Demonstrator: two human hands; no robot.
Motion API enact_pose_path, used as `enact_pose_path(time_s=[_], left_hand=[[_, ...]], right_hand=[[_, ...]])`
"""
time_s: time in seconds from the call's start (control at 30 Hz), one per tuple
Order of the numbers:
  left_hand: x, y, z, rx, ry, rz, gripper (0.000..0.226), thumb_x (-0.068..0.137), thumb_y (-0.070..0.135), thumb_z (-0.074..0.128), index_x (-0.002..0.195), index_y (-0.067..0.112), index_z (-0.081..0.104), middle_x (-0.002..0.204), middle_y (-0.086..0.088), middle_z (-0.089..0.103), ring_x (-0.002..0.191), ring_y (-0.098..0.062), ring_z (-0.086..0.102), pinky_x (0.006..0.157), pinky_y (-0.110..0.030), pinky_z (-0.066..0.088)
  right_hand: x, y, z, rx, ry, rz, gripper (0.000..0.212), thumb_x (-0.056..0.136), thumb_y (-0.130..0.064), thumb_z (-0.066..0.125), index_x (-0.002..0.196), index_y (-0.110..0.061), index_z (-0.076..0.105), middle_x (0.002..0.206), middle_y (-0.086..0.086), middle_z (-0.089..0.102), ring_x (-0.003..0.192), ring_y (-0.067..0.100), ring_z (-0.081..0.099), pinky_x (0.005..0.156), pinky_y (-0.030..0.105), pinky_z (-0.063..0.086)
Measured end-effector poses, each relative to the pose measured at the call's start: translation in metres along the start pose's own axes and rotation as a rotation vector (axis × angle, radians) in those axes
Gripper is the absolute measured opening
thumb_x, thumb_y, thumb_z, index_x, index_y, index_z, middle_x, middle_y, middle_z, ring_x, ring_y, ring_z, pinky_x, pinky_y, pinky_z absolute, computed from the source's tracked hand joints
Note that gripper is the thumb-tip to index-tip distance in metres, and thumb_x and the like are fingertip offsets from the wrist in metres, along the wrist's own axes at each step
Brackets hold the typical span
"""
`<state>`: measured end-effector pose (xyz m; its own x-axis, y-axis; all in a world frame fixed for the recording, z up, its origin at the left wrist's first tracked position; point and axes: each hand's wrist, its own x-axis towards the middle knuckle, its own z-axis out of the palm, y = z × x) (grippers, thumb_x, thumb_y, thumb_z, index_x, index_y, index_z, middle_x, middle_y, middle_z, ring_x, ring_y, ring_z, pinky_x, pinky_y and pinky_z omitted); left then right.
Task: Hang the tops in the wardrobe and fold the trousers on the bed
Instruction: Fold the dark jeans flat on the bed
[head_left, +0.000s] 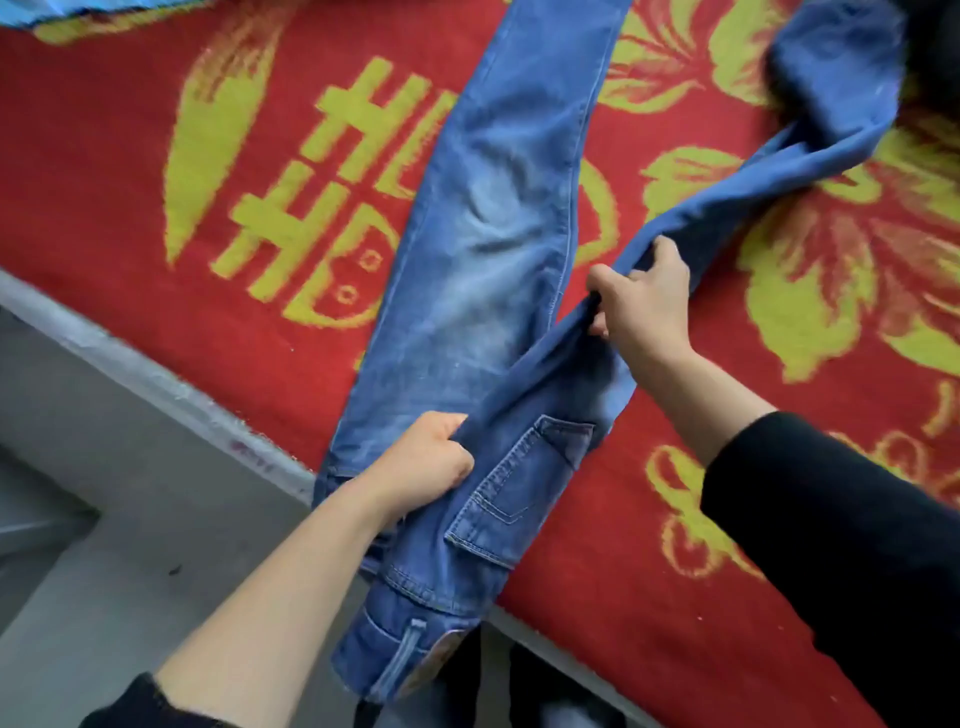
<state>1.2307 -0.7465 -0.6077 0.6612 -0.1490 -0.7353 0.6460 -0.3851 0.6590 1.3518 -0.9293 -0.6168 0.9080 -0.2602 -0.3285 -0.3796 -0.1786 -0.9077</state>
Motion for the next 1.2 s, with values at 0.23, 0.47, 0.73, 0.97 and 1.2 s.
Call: enact_pose_path(time_s=[0.23,0.47,0.73,0.97,1.2], left_hand=[[0.028,-0.069,-0.104,-0.005,0.268,-0.063,0.033,0.074,-0.009,0.042,0.083,0.014,0.063,0.071,-0.002,0.065,0.064,-0.018,0.057,0.061,-0.028,0.045],[0.055,-0.103,-0.114,0.330,0.209,-0.157,0.012,0.089,0.013,0.048,0.088,0.011,0.060,0.097,-0.009,0.067,0.096,-0.030,0.060,0.078,-0.035,0.044],[0.105,-0.061,-0.127,0.554,0.248,-0.103,0.025,0.083,0.031,0.054,0.105,0.018,0.053,0.098,-0.010,0.066,0.094,-0.033,0.060,0.072,-0.035,0.045],[0.177,0.029,-0.118,0.856,0.438,0.322,0.053,0.092,0.034,0.053,0.139,0.020,0.032,0.147,-0.007,0.025,0.135,-0.026,0.027,0.101,-0.037,0.036],[0.269,0.074,-0.136,1.143,0.288,0.433,0.078,0.084,0.063,0.041,0.145,0.015,0.030,0.154,-0.029,0.011,0.142,-0.046,0.011,0.114,-0.047,0.021]], right_hand=[[0.010,-0.011,0.126,-0.332,-0.323,-0.096,0.039,0.074,-0.024,0.060,0.110,-0.012,0.049,0.090,0.012,0.064,0.083,0.028,0.061,0.078,0.048,0.052],[-0.001,0.045,0.149,-0.985,-0.609,-0.043,0.069,0.089,-0.027,0.058,0.150,-0.023,0.027,0.138,0.012,0.040,0.131,0.031,0.036,0.104,0.039,0.038],[0.039,0.024,0.142,-0.806,-0.432,0.034,0.061,0.089,-0.020,0.054,0.147,-0.019,0.036,0.128,0.009,0.051,0.114,0.025,0.053,0.094,0.030,0.043],[0.118,0.005,0.078,-0.518,0.109,0.107,0.029,0.087,-0.014,0.056,0.115,-0.007,0.059,0.095,0.000,0.062,0.095,0.020,0.058,0.080,0.026,0.040],[0.200,0.022,0.014,-0.082,0.430,0.375,0.058,0.061,-0.043,0.060,0.108,-0.009,0.054,0.093,0.012,0.066,0.074,0.028,0.065,0.069,0.037,0.056]])
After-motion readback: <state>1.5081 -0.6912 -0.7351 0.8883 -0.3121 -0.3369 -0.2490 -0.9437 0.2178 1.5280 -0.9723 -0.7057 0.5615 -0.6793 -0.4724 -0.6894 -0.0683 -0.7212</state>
